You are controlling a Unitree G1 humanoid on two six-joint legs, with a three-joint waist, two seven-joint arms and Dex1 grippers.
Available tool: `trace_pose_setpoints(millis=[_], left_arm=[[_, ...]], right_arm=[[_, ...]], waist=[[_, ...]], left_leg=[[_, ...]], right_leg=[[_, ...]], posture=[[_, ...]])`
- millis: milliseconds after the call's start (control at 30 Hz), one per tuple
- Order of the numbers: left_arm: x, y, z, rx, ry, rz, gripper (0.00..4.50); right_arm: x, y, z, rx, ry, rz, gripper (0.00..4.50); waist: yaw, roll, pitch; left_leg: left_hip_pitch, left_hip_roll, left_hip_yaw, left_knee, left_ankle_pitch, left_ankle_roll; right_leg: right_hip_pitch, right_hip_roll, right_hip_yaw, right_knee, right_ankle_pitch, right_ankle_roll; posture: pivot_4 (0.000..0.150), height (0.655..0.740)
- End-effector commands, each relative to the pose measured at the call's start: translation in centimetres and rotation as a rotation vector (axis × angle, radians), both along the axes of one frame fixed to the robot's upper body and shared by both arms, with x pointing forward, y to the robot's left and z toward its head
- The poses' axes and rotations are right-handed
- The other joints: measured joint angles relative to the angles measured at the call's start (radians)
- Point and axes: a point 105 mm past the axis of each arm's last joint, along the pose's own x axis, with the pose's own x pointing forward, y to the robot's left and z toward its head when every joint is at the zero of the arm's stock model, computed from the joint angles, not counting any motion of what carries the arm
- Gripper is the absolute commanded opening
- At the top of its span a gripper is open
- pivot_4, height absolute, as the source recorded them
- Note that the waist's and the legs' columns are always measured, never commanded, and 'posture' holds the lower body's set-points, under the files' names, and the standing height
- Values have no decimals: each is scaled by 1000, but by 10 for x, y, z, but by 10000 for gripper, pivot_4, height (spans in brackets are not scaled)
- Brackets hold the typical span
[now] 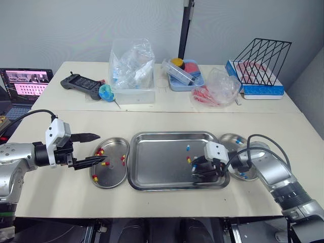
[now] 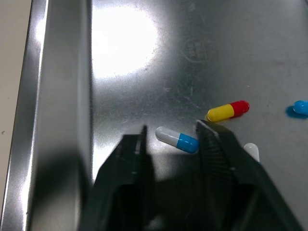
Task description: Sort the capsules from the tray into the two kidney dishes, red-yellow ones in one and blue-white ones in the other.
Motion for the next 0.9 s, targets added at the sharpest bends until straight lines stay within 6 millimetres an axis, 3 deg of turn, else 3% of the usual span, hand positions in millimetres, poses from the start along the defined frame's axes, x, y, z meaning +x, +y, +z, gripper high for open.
trace_pose_setpoints(millis=[33, 67, 267, 533, 633, 733, 800, 900], left_arm=[[0, 1, 13, 9, -41, -7, 45000], [1, 1, 13, 10, -42, -7, 45000], [4, -2, 15, 9, -49, -15, 45000], [6, -3, 19, 0, -58, -24, 45000], [9, -4, 18, -2, -60, -28, 45000], [11, -6, 19, -10, -64, -37, 45000], [12, -6, 19, -12, -65, -38, 45000], [13, -7, 18, -11, -66, -40, 45000]], right_arm=[[-1, 1, 3, -23, -35, 13, 4431], [-1, 0, 3, -24, -36, 11, 542], [-3, 2, 10, 10, -38, -19, 162], [5, -6, 57, 206, -27, -166, 162], [17, -31, 75, 282, -43, -297, 162], [30, -75, 93, 322, -105, -470, 162], [32, -99, 96, 306, -140, -545, 162], [30, -117, 92, 282, -147, -605, 162]], waist=[[-1, 0, 0], [-1, 0, 0], [0, 0, 0], [0, 0, 0], [3, 0, 0], [12, 0, 0], [13, 0, 0], [9, 0, 0]], left_leg=[[0, 0, 0, 0, 0, 0], [0, 0, 0, 0, 0, 0], [0, 0, 0, 0, 0, 0], [0, 0, 0, 0, 0, 0], [0, 0, 0, 0, 0, 0], [0, 0, 0, 0, 0, 0], [-1, -1, 0, 0, 0, 0], [0, 0, 0, -1, 0, 0]], right_leg=[[0, 0, 0, 0, 0, 0], [0, 0, 0, 0, 0, 0], [0, 0, 0, 0, 0, 0], [0, 0, 0, 0, 0, 0], [0, 0, 0, 0, 0, 0], [0, -1, 0, 0, 0, 0], [0, -1, 0, -1, 0, 0], [0, 0, 0, -1, 0, 0]], posture=[[1500, 7400], [1500, 7400], [1500, 7400], [1500, 7400], [1500, 7400], [1500, 7400], [1500, 7400], [1500, 7400]])
